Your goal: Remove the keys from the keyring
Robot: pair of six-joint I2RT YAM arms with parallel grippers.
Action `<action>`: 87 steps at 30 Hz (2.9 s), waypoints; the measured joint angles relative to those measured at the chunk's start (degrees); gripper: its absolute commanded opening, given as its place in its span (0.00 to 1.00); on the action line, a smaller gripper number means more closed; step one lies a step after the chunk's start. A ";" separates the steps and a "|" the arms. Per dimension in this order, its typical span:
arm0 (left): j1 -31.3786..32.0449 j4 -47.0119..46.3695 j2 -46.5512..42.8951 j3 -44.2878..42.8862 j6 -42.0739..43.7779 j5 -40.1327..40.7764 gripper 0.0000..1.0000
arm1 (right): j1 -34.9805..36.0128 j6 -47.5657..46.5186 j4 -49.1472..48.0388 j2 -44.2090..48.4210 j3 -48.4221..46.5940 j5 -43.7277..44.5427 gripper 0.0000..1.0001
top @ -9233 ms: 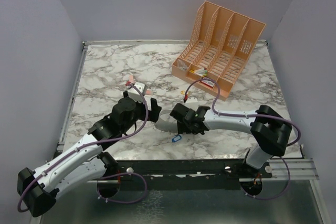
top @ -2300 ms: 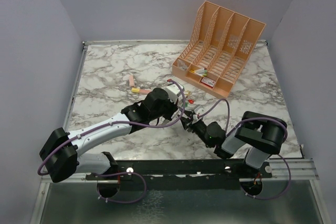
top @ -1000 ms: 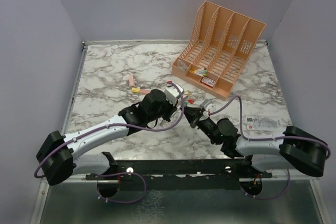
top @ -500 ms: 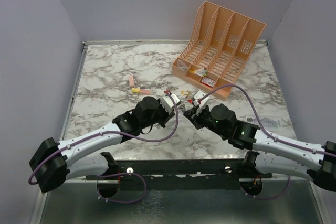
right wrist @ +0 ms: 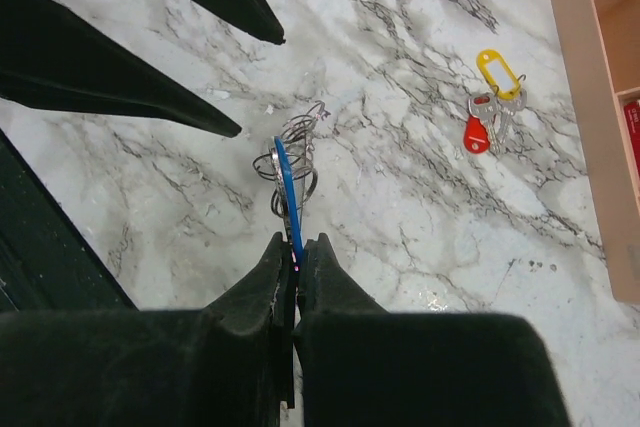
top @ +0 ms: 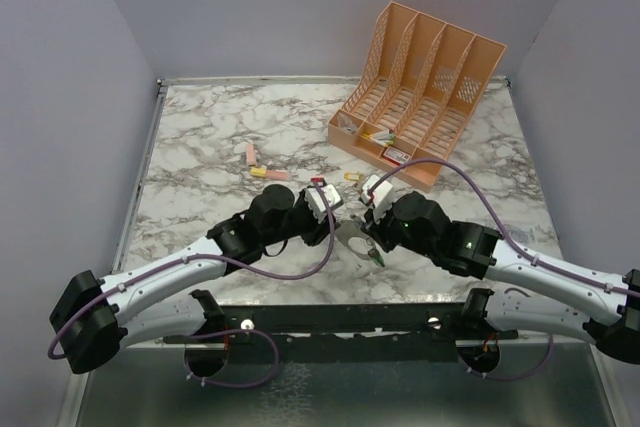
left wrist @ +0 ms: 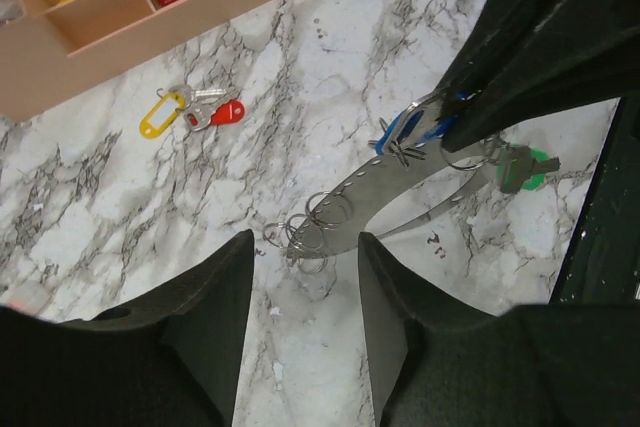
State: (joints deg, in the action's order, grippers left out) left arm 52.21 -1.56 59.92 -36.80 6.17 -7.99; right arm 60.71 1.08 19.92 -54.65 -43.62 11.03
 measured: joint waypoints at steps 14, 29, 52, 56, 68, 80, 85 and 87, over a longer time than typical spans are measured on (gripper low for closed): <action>-0.15 -0.76 -1.90 1.44 11.80 -12.72 0.50 | 0.00 -4.85 7.56 -1.07 -4.22 -0.96 0.00; -1.03 5.25 0.85 -4.02 23.39 -21.75 0.48 | 0.00 -9.42 12.63 -3.15 -7.85 -4.70 0.00; -6.45 4.66 10.71 -7.56 24.39 -37.44 0.43 | 0.00 -12.07 13.20 -2.23 -7.85 -7.74 0.01; -6.47 4.61 10.84 -7.56 23.89 -39.19 0.37 | 0.00 -12.13 13.20 -1.97 -7.85 -7.74 0.01; -6.47 4.44 10.43 -7.52 22.51 -39.63 0.10 | 0.00 -12.04 13.40 -0.33 -7.58 -7.43 0.01; -6.47 2.82 7.34 -5.46 20.39 -36.92 0.00 | 0.07 -9.79 14.32 0.39 -7.58 -7.13 0.00; -6.47 1.16 4.61 -3.10 19.56 -34.51 0.00 | 0.07 -6.95 14.71 0.28 -7.58 -7.21 0.00; -6.47 0.28 3.48 -2.12 19.08 -33.55 0.00 | 0.07 -5.35 14.78 0.28 -7.58 -7.26 0.01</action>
State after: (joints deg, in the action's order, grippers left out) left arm 45.74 -1.28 63.40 -38.92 25.26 -41.54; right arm 60.77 -4.27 34.70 -54.37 -51.20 3.77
